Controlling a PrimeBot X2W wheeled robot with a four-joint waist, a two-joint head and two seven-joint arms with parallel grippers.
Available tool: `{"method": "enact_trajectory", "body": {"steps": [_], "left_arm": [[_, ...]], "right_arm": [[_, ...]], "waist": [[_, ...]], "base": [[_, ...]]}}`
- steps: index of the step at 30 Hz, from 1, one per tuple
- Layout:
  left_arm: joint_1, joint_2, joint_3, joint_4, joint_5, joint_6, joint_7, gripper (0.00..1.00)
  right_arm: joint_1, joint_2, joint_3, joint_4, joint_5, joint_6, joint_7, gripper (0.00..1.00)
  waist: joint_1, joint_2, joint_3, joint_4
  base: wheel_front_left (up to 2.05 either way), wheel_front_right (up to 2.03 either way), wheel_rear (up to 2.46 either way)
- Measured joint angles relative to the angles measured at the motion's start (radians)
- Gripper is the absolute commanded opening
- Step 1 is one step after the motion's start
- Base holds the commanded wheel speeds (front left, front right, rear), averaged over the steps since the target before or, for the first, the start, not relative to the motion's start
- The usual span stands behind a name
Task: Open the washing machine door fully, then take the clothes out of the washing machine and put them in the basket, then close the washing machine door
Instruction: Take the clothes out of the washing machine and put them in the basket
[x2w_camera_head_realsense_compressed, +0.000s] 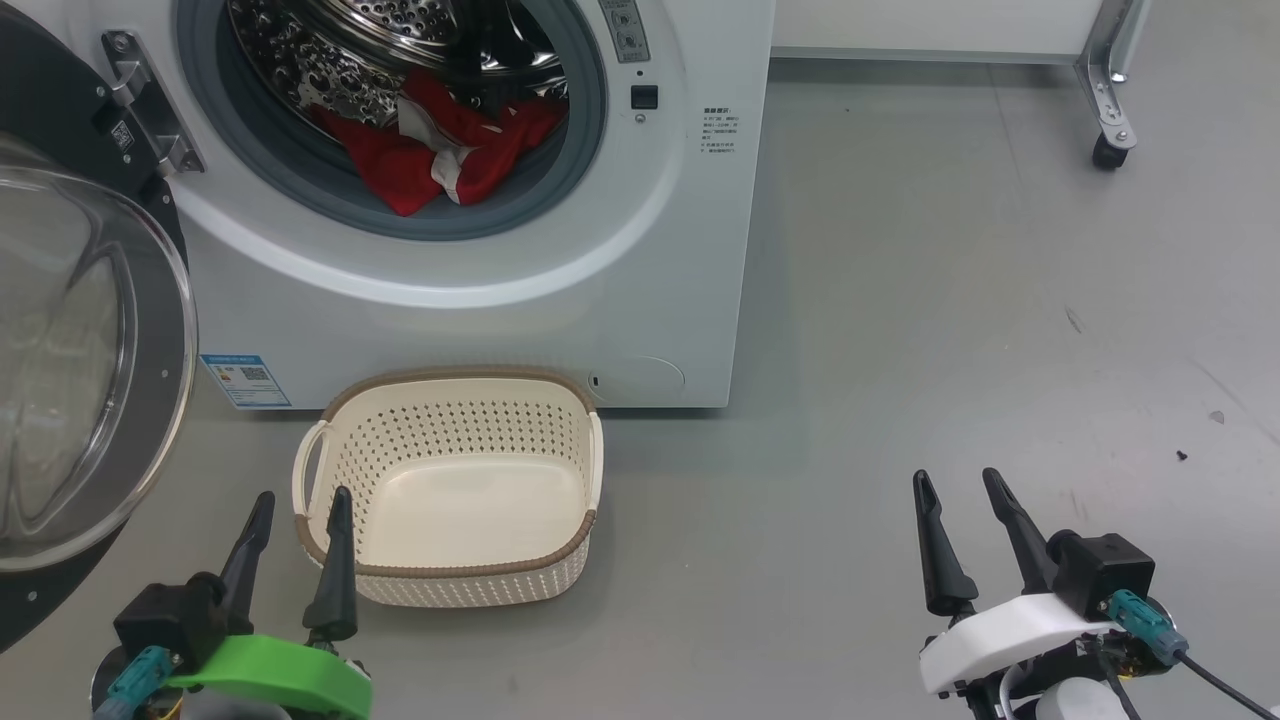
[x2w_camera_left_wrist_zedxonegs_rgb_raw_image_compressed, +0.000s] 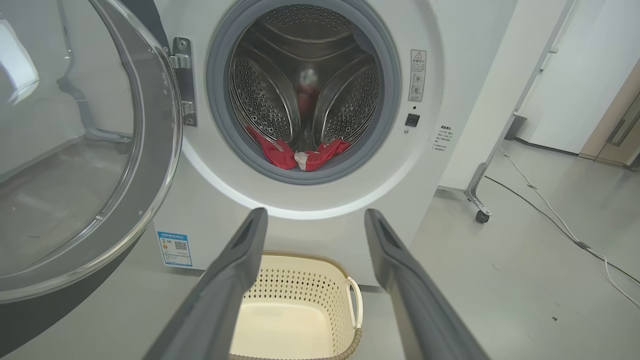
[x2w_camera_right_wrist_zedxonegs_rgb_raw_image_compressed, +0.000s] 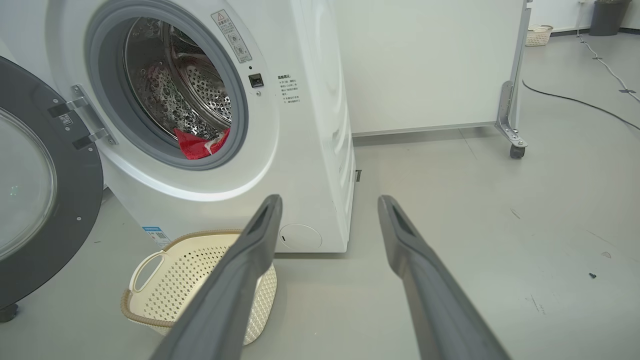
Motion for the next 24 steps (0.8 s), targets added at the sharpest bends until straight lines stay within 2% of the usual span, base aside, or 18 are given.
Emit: {"method": "enact_trajectory", "body": {"steps": [24], "left_arm": [[0.000,0.011,-0.002,-0.012,0.007,0.000,0.000,1.00]], "right_arm": [[0.000,0.003,-0.003,0.002,0.000,0.000,0.000,1.00]], "waist": [[0.0000,0.0000,0.008,0.008]], "base": [[1.08,-1.08,0.00]]}}
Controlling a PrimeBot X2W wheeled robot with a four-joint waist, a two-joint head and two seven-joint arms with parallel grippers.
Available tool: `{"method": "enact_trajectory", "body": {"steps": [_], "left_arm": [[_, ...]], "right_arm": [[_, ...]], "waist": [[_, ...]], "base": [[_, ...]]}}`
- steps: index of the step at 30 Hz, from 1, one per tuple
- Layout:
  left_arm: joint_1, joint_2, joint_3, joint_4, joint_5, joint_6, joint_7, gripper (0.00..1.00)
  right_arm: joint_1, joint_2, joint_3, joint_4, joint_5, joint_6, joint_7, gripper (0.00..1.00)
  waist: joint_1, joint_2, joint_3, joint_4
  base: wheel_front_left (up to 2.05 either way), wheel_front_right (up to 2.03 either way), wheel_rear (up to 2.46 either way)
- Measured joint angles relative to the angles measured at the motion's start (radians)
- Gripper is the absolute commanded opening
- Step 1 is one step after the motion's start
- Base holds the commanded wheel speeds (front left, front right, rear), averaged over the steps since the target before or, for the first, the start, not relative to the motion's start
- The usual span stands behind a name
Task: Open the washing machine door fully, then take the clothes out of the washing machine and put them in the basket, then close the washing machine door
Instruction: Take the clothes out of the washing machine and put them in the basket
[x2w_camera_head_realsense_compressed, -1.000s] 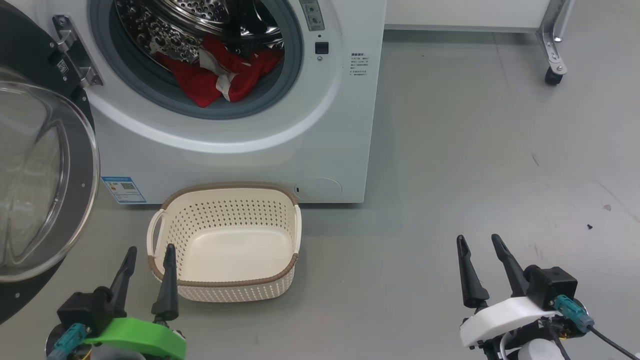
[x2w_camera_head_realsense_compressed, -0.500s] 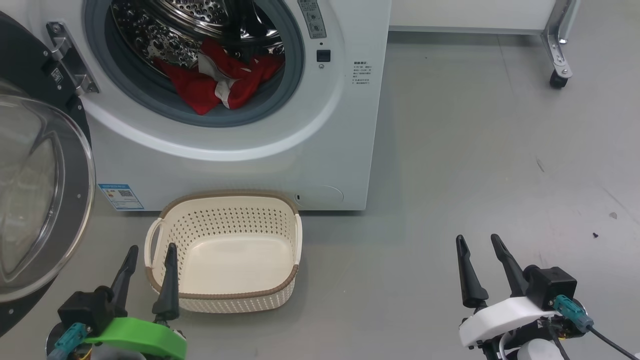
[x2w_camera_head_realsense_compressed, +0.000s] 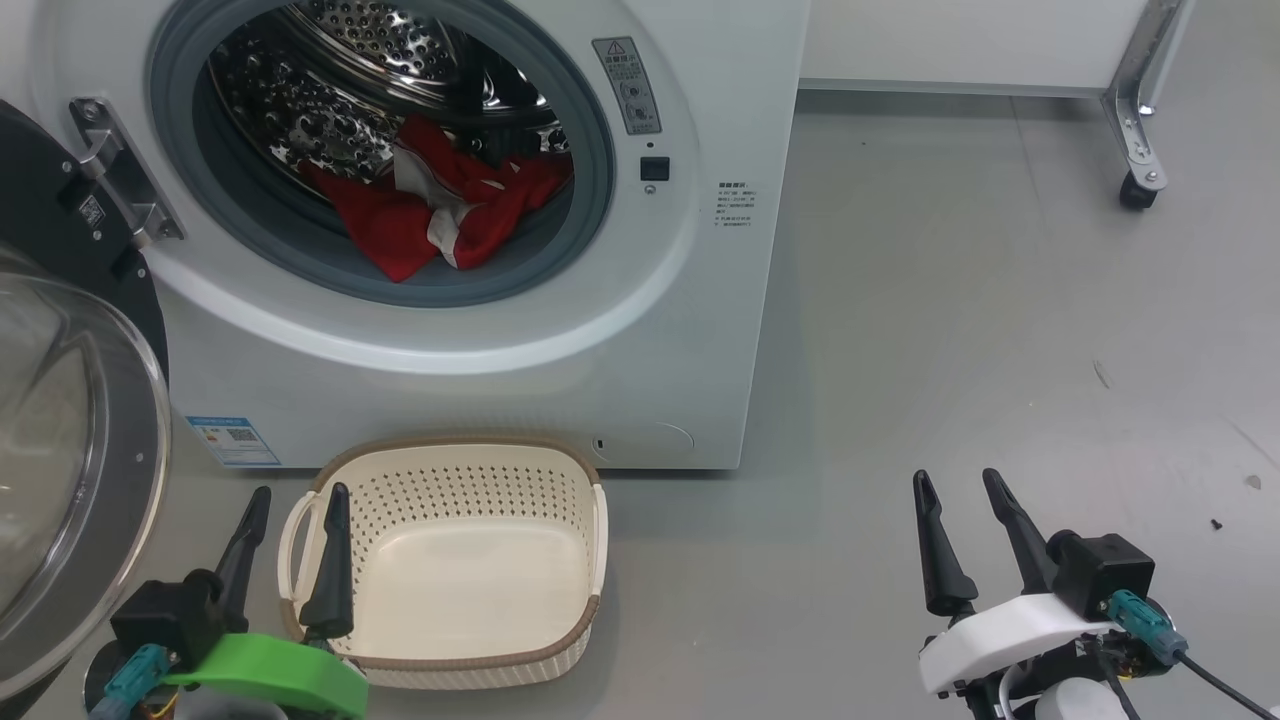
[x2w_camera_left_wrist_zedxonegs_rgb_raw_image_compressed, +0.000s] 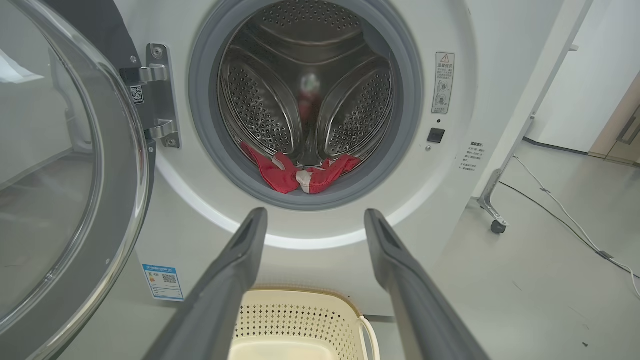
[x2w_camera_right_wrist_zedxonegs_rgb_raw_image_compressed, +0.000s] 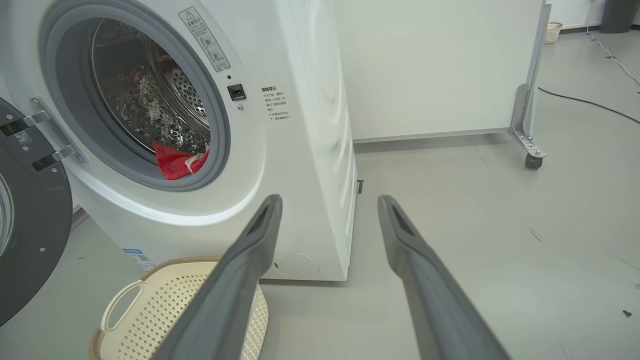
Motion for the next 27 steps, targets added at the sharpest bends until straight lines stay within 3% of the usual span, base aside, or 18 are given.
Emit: {"method": "enact_trajectory", "body": {"steps": [13,27], "left_arm": [[0.000,-0.004,0.002,-0.007,0.015,0.000,0.000,1.00],[0.000,-0.009,0.006,-0.007,0.024,0.000,0.000,1.00]], "right_arm": [[0.000,0.000,0.000,0.005,0.000,0.000,0.000,1.00],[0.000,0.001,-0.002,0.006,0.000,0.000,0.000,1.00]], "waist": [[0.0000,0.0000,-0.003,0.001],[0.0000,0.0000,-0.004,-0.003]], "base": [[0.77,-0.77,0.00],[0.22,-0.22,0.00]]}}
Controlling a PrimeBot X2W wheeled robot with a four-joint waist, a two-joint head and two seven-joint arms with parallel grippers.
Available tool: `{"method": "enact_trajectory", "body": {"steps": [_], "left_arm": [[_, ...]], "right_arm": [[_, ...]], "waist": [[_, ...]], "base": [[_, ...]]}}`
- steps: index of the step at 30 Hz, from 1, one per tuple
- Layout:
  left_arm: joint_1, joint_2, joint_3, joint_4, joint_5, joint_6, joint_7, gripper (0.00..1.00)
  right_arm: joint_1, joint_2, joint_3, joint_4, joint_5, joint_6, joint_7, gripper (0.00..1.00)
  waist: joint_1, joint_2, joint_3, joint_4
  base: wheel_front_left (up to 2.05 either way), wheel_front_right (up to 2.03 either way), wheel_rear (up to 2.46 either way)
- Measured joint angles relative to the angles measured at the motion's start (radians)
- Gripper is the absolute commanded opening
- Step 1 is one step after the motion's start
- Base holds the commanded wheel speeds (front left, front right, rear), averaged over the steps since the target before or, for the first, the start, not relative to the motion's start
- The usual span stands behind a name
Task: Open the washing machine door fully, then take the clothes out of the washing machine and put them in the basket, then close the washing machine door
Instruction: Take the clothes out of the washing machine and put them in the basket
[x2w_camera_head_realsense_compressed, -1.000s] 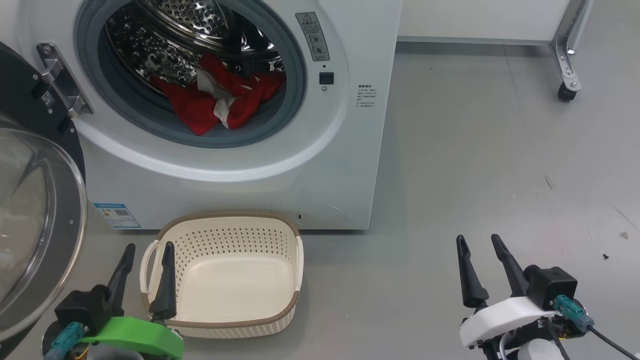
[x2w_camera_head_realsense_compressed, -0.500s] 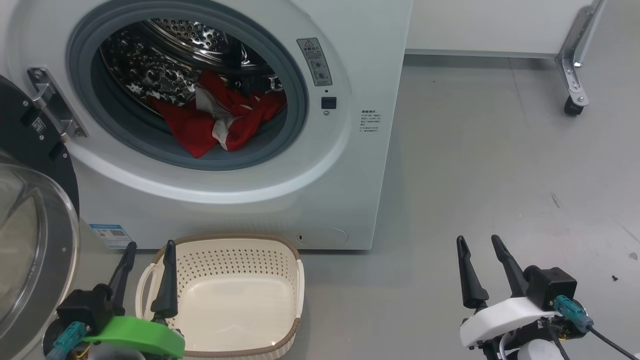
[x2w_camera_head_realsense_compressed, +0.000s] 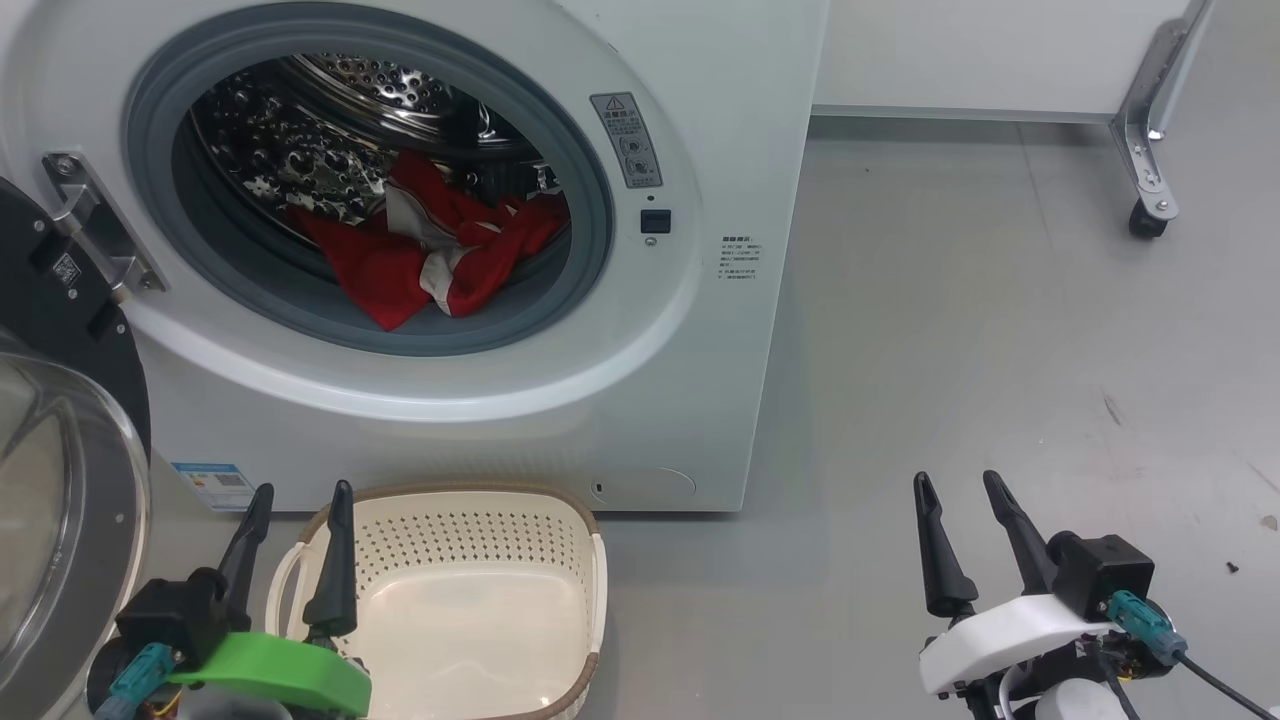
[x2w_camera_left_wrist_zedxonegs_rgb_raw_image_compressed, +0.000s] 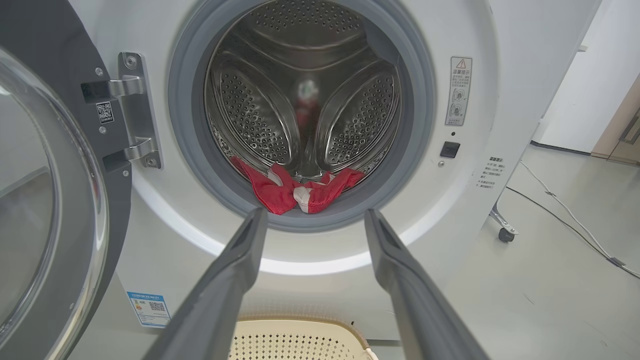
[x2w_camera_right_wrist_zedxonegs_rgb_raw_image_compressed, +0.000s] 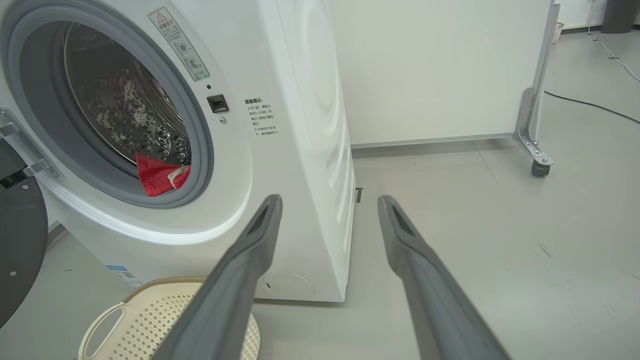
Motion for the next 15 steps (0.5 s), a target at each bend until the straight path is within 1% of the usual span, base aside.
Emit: {"method": "enact_trajectory", "body": {"steps": [15], "left_arm": [[0.000,-0.003,0.000,0.006,0.010,0.000,0.000,1.00]], "right_arm": [[0.000,0.001,0.002,0.003,0.000,0.000,0.000,1.00]], "waist": [[0.0000,0.0000,-0.003,-0.001]], "base": [[0.00,0.00,0.00]]}}
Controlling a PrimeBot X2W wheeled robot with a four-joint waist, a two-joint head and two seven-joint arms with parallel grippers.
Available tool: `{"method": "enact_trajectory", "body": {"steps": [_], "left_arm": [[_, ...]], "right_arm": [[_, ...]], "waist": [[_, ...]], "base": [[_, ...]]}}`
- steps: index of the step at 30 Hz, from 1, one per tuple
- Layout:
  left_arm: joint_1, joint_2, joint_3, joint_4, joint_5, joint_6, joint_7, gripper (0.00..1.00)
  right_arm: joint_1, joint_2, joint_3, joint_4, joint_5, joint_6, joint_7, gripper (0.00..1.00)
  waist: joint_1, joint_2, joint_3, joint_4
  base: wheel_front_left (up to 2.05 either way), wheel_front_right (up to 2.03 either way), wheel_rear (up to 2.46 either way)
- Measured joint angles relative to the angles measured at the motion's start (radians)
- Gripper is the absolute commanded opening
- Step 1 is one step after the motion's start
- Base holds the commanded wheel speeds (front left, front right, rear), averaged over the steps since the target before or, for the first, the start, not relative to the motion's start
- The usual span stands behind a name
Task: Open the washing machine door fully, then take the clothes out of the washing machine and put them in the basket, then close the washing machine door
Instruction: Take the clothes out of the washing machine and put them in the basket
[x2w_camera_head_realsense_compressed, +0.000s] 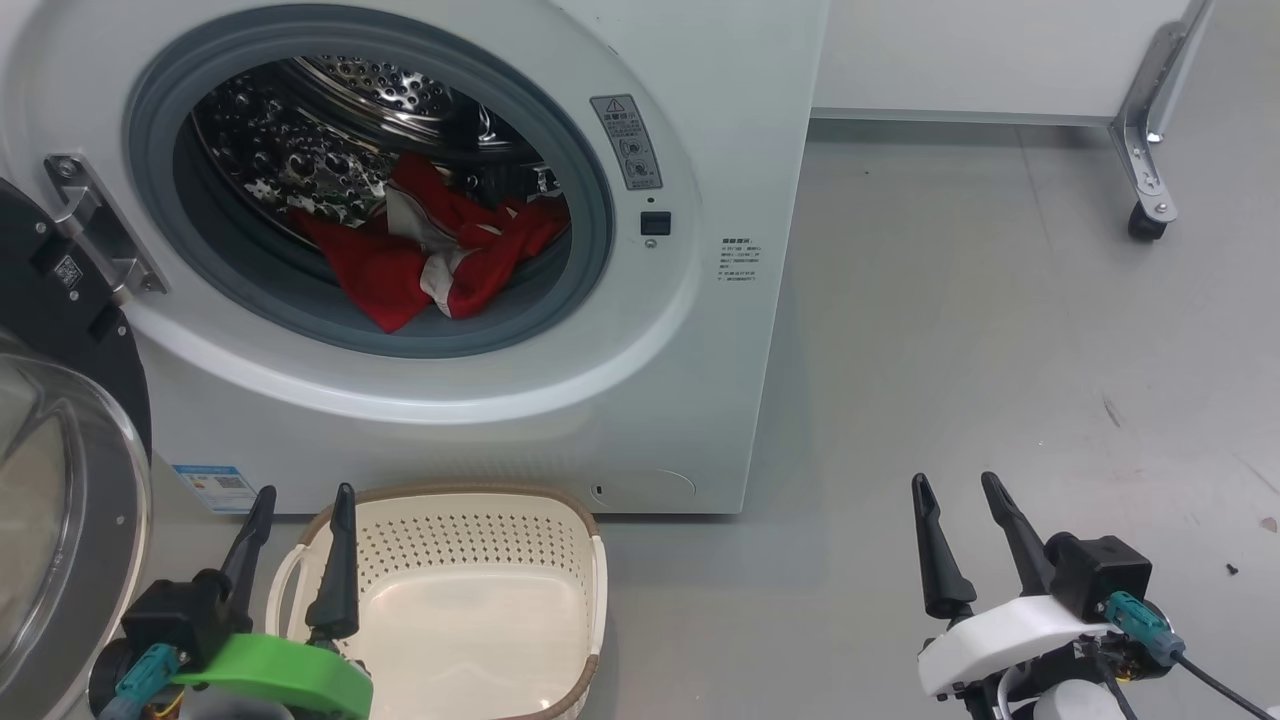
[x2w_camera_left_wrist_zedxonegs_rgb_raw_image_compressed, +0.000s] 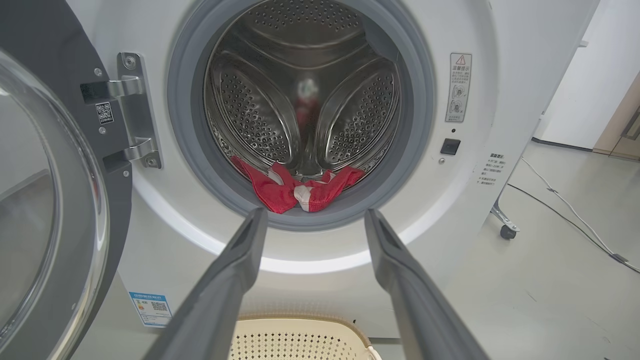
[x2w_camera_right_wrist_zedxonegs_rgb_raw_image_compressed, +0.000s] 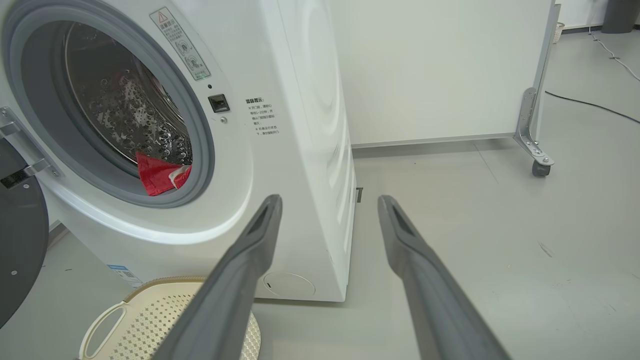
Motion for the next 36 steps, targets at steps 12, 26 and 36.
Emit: {"method": "enact_trajectory", "body": {"steps": [12,26,36], "left_arm": [[0.000,0.000,-0.002,0.007,0.023,0.000,0.000,1.00],[0.001,0.002,-0.003,0.002,0.033,0.000,0.000,1.00],[0.000,0.025,0.010,-0.029,0.037,0.000,0.000,1.00]], "right_arm": [[0.000,0.001,0.005,0.004,0.000,0.000,0.000,1.00],[0.000,0.002,0.015,-0.005,0.000,0.007,0.000,1.00],[-0.031,0.002,0.032,-0.058,-0.029,-0.001,0.000,1.00]], "waist": [[0.0000,0.0000,-0.007,-0.005],[0.0000,0.0000,0.014,-0.010],[0.0000,0.0000,0.087,-0.025]], "base": [[0.00,0.00,0.00],[0.00,0.00,0.00],[0.00,0.00,0.00]]}}
